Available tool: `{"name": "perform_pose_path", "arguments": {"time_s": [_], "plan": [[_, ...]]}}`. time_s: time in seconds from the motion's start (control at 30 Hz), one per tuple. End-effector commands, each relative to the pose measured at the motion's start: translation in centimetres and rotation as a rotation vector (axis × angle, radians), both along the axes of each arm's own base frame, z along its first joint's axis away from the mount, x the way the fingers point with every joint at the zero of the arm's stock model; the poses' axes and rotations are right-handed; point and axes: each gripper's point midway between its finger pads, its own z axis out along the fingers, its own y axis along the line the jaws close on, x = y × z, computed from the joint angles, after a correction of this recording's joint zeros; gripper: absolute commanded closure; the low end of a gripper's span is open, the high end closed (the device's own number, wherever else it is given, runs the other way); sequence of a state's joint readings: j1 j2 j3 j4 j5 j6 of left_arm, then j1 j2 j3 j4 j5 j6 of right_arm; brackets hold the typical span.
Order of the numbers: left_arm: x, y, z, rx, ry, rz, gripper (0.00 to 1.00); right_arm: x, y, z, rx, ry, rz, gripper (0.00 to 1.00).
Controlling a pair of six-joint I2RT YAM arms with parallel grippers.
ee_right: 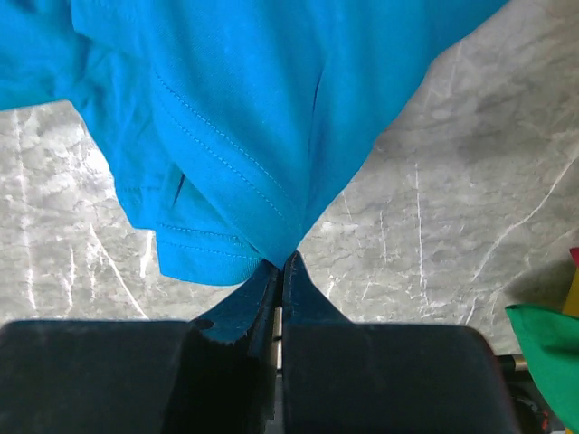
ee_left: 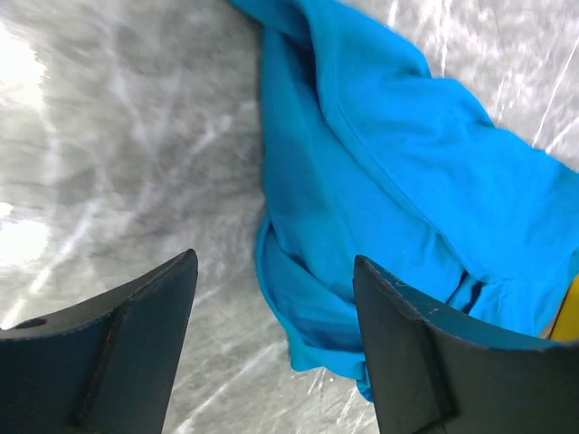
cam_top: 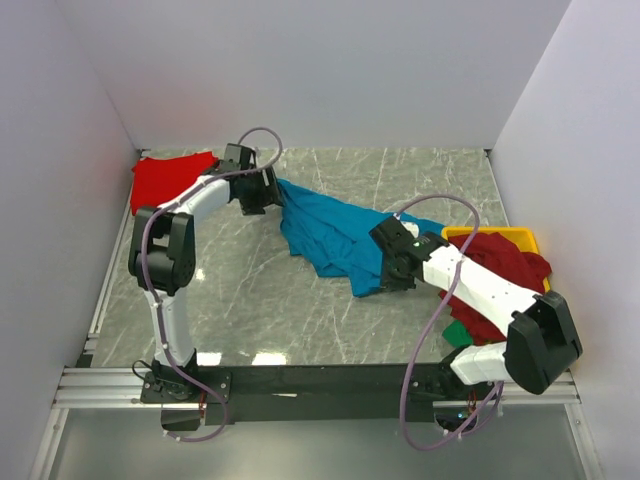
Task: Fold and stack the t-shirts
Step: Flatten the tshirt out
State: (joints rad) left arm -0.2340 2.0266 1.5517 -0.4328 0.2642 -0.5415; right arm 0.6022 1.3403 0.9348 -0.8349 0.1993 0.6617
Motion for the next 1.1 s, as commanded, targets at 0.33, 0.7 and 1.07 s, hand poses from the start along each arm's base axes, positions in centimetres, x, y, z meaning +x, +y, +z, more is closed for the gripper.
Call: {"name": "perform_pose_path", "arguments": {"time_s": [0.33, 0.7, 1.07], "plan": [[-4.7, -2.3, -2.4, 0.019, 0.09, -0.076, 0.35, 1.7, 0.2, 0.5, 0.001, -0.046, -0.11, 1.0], [-2.7, -3.9, -2.3, -0.053, 0.079, -0.095, 1.0, 4.3, -1.3, 3.2, 0.006, -0.124, -0.153, 1.0], [4.8, 3.0, 18.9, -0.071, -0.36, 0.084, 1.0, 12.6, -7.6, 14.8, -0.003, -0.383, -0.261, 1.0]]}}
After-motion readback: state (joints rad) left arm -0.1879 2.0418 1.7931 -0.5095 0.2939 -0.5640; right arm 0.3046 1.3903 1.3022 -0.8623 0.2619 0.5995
